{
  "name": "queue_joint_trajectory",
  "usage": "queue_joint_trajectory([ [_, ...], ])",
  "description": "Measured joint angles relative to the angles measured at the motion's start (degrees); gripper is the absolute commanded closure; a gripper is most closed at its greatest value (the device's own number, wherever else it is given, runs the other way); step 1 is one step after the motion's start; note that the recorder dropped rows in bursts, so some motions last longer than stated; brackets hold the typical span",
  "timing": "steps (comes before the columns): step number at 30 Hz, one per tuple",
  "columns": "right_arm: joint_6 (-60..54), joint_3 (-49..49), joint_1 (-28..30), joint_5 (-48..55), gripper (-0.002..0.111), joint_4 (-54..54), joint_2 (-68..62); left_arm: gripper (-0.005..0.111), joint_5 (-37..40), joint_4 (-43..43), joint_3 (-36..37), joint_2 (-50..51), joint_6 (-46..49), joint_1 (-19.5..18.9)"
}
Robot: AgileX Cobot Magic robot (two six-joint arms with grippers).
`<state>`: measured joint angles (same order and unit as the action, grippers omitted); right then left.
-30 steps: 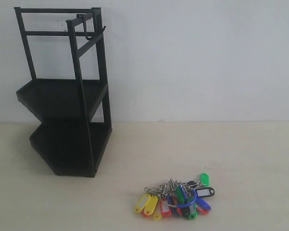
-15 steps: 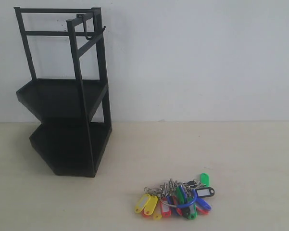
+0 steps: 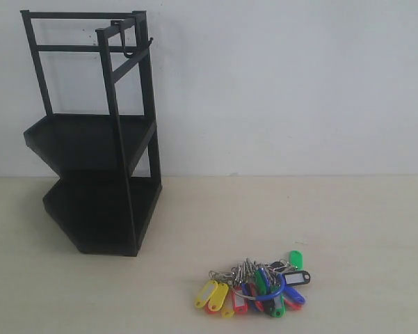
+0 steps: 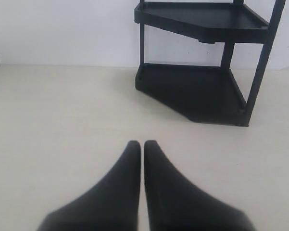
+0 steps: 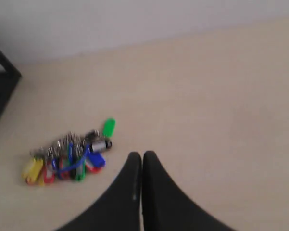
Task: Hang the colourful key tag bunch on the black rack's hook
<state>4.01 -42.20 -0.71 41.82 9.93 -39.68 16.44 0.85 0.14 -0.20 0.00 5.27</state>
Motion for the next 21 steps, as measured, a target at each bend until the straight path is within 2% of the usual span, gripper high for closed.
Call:
queue_joint_trajectory([
  [5,-4.97,0.00,0.00,4.34,0.108,6.56,-10.94,0.102,0.00,0.00,0.00,0.00,0.00,0.00],
  [12,-27.62,0.00,0.00,8.63,0.108,32.93,-27.60,0.102,0.00,0.00,0.00,0.00,0.00,0.00],
  [15,-33.73,0.00,-1.31,8.01,0.106,41.71,-34.19,0.102,0.00,0.00,0.00,0.00,0.00,0.00],
  [17,-35.68,0.00,-4.00,5.35,0.099,44.59,-38.46,0.102,0.00,0.00,0.00,0.00,0.00,0.00],
  [20,-36.62,0.00,-9.35,-1.11,0.080,46.13,-43.73,0.102,0.00,0.00,0.00,0.00,0.00,0.00],
  [21,-36.63,0.00,-10.68,-2.95,0.068,46.90,-45.40,0.102,0.00,0.00,0.00,0.00,0.00,0.00],
])
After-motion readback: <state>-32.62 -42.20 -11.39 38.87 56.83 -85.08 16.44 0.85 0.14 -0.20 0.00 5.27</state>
